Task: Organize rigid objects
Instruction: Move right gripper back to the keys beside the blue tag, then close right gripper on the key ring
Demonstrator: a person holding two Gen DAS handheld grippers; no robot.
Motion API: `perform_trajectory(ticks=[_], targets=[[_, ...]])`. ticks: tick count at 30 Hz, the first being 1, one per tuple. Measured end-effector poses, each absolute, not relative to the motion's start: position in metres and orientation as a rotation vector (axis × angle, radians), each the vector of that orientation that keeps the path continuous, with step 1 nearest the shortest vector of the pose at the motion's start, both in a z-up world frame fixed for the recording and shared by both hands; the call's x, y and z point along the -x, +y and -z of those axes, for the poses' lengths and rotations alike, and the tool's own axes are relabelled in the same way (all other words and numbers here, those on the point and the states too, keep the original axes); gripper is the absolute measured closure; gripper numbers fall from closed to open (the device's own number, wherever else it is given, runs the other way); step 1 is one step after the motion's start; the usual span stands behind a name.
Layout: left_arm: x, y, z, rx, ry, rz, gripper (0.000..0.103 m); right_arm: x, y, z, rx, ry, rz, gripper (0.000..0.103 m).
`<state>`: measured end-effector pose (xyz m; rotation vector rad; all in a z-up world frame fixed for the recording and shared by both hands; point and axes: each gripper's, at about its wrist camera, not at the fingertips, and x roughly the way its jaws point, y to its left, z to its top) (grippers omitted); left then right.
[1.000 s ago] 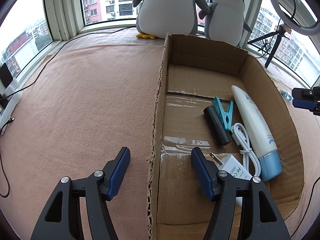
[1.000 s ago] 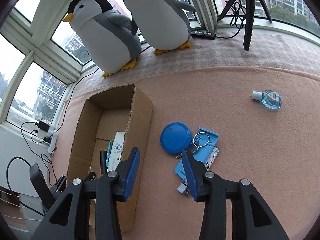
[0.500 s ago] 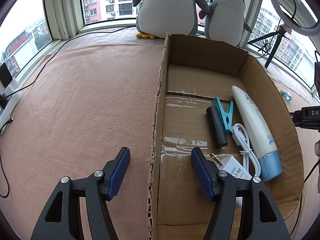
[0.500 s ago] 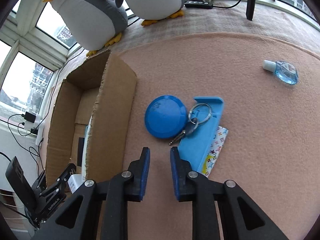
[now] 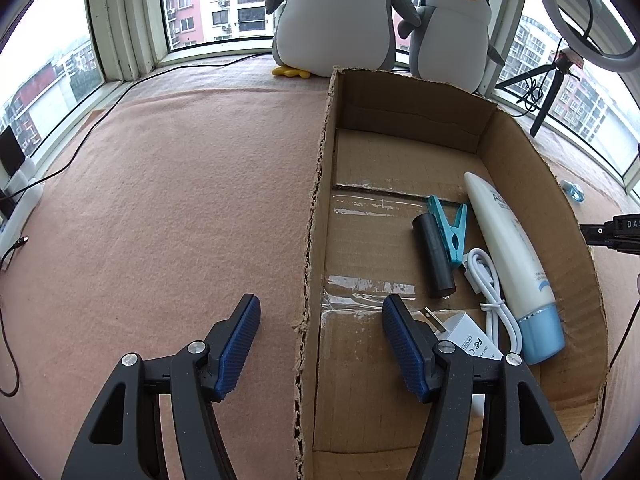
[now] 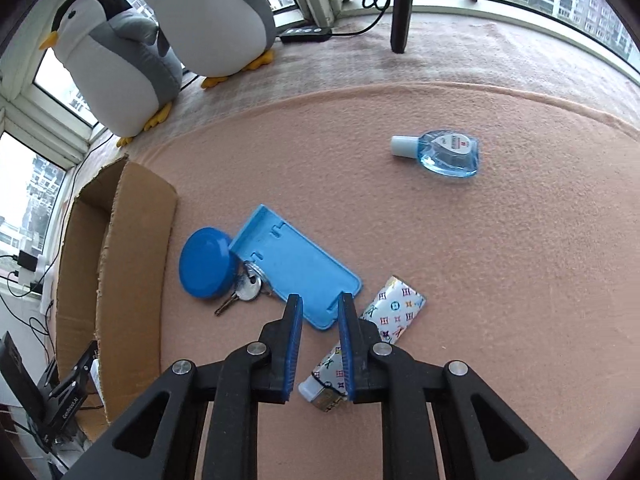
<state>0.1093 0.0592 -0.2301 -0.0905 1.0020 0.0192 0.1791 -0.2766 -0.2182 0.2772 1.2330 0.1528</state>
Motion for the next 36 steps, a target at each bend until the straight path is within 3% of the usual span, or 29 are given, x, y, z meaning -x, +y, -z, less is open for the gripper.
perform_trajectory(ticks=[5,8,36], targets=[[-0.109,0.060,0.230,0.092,1.001,-0.020,0.036,-0.175,-0.290,0.214,-0.314,1.205,-0.142,0.088],[-0.110,0.059,0.230,0.091,1.000,-0.020,0.036,-0.175,-0.273,0.204,-0.158,1.183,-0.163,0.084],[-0.109,0.059,0.230,0.090,0.999,-0.021,0.035,-0.196,-0.220,0.212,-0.012,1.170,-0.269,0.084]])
